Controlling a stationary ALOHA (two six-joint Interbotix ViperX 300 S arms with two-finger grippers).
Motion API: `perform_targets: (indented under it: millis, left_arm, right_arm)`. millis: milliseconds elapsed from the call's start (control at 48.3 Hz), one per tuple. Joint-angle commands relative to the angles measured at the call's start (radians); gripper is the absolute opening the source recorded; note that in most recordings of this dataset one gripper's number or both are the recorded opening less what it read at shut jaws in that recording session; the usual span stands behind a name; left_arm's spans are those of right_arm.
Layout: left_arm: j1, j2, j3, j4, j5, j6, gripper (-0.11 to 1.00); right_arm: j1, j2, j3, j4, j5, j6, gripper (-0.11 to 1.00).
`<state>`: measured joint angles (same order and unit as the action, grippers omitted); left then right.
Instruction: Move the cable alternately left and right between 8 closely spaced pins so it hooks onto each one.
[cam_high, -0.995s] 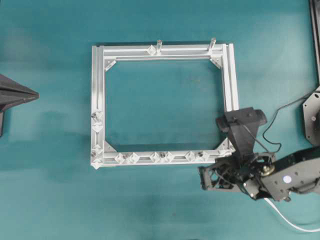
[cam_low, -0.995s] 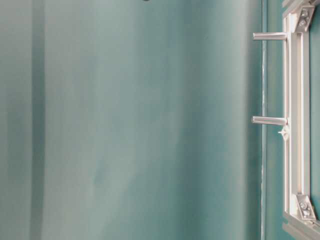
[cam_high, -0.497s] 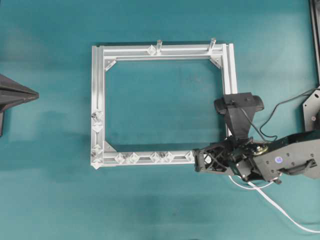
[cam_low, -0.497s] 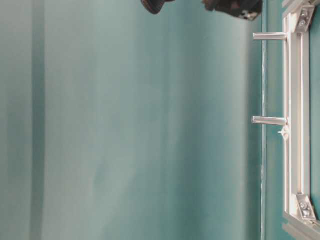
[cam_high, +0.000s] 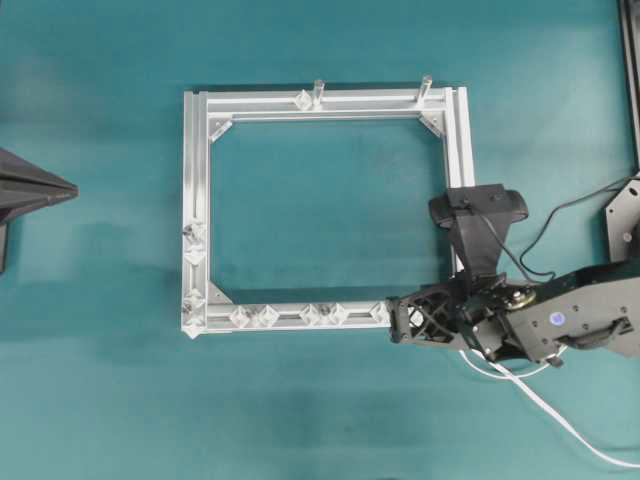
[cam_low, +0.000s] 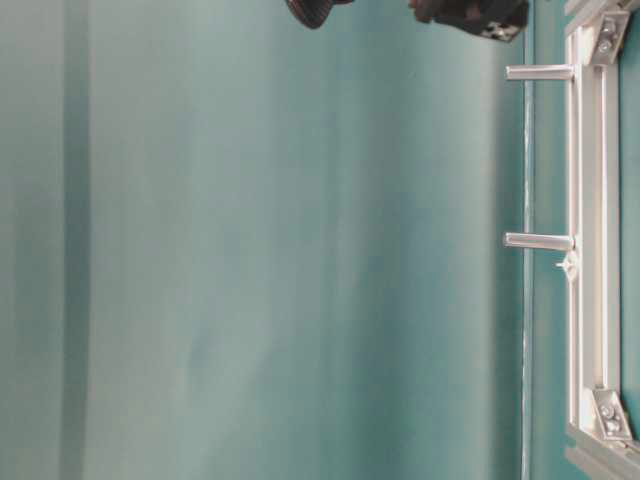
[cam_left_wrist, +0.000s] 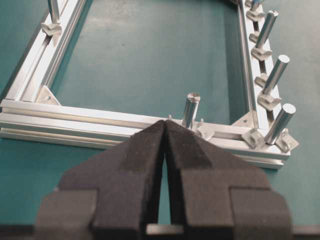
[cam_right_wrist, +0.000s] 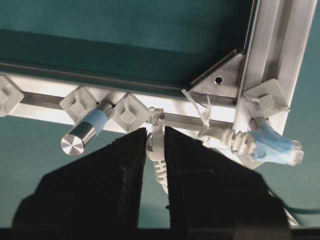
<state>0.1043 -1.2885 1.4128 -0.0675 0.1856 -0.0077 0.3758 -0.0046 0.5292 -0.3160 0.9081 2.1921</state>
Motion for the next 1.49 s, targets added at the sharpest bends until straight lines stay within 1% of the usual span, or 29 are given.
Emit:
perform_targets:
  millis: [0,228,373,518,684,932,1015,1140,1285,1471]
  left_arm:
    - [0.003,0.011,-0.009,0.003,-0.012,-0.009,0.00]
    - [0.003,0.011,-0.005,0.003,-0.020,-0.009,0.00]
    - [0.003,0.011,-0.002,0.003,-0.023,-0.009,0.00]
    - [0.002,0.011,-0.002,0.003,-0.023,-0.009,0.00]
    - [0.003,0.011,-0.002,0.003,-0.023,-0.009,0.00]
    - [0.003,0.009,-0.002,0.003,-0.023,-0.009,0.00]
    - [0.003,0.011,-0.002,0.003,-0.023,-0.009,0.00]
    - [0.003,0.009,-0.002,0.003,-0.023,-0.009,0.00]
    - [0.003,0.009,-0.002,0.003,-0.023,-0.009,0.00]
    - [0.002,0.011,-0.002,0.002,-0.023,-0.009,0.00]
  right_arm:
    - [-0.002,-0.026,-0.008,0.000,-0.002,-0.002,0.13]
    - [-0.005,-0.026,-0.008,0.000,-0.002,-0.002,0.13]
    - [-0.037,-0.029,-0.008,-0.006,0.003,-0.020,0.13]
    - [-0.091,-0.038,-0.005,-0.009,0.018,-0.084,0.13]
    - [-0.164,-0.049,0.002,-0.009,0.020,-0.179,0.13]
    - [-0.252,-0.049,-0.012,-0.009,-0.003,-0.282,0.13]
    - [-0.268,-0.038,-0.028,-0.009,-0.012,-0.302,0.13]
    - [-0.275,-0.006,-0.061,-0.009,-0.014,-0.307,0.13]
    - [-0.275,0.043,-0.114,-0.011,-0.044,-0.310,0.13]
    - [-0.278,0.107,-0.192,-0.014,-0.058,-0.347,0.13]
